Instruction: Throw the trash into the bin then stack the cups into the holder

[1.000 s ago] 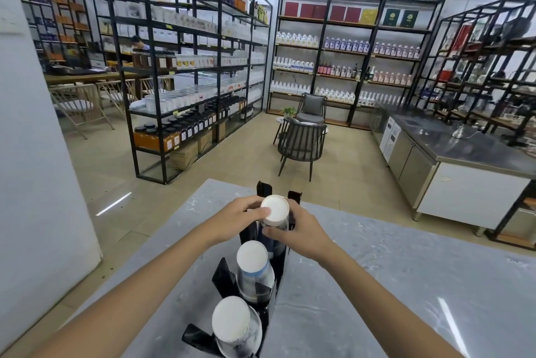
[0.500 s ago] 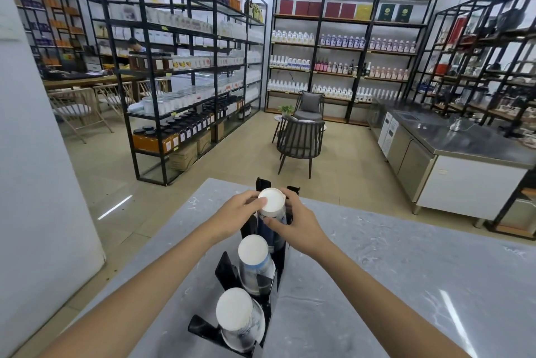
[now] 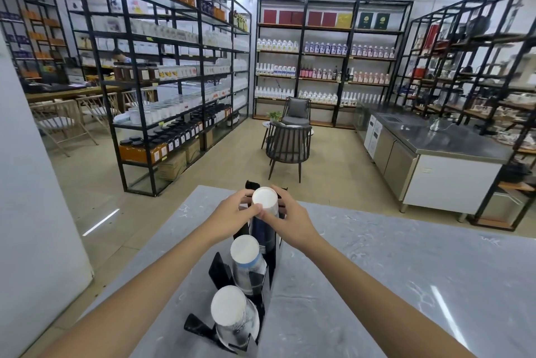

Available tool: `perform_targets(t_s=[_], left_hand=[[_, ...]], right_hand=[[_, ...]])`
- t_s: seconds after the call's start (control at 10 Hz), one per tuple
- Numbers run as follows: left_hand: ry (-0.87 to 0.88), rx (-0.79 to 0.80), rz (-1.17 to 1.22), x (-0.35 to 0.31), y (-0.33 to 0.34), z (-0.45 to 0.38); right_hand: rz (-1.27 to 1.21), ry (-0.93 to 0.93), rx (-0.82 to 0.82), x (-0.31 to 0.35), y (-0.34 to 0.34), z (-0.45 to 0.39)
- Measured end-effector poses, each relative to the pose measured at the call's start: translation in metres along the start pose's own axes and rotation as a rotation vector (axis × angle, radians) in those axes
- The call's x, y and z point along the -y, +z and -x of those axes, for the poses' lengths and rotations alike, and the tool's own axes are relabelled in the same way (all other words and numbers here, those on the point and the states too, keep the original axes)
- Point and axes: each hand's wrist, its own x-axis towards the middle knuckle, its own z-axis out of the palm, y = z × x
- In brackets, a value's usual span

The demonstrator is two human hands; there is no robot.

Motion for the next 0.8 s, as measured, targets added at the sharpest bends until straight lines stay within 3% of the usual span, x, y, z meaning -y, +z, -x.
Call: perform_targets(t_s=[0.6, 0.7, 0.8], left_hand=[[0.053, -0.015, -0.124, 0.003, -0.003, 0.014], [0.087, -0.077, -0.241, 0.003, -0.004, 0.018], [0.229, -0.203, -0.388, -0.002, -0.009, 0.022]], right_hand=[[0.071, 0.013, 0.01, 0.002, -0.001, 0.01], [0.141, -0.051, -0.03, 0.005, -0.007, 0.015], [0.237, -0.139, -0.136, 0.007, -0.017, 0.017]])
